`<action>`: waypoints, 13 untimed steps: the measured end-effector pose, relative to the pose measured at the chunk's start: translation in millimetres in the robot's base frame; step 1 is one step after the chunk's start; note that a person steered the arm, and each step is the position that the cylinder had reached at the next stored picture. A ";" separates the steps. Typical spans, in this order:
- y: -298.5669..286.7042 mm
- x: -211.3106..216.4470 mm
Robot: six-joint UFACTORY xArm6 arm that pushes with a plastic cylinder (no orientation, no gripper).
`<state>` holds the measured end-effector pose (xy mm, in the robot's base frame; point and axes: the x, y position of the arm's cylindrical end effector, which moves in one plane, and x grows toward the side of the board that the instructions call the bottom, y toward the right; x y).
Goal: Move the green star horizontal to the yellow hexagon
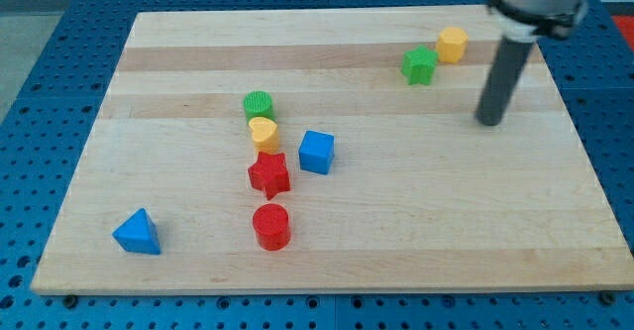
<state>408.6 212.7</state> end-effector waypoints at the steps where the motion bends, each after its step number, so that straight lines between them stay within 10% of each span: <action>1: -21.4 -54.2; 7: -254.9 -30.0; 8: -170.9 1.7; 10: -81.2 -71.8; 13: -154.6 -90.9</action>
<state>317.7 58.1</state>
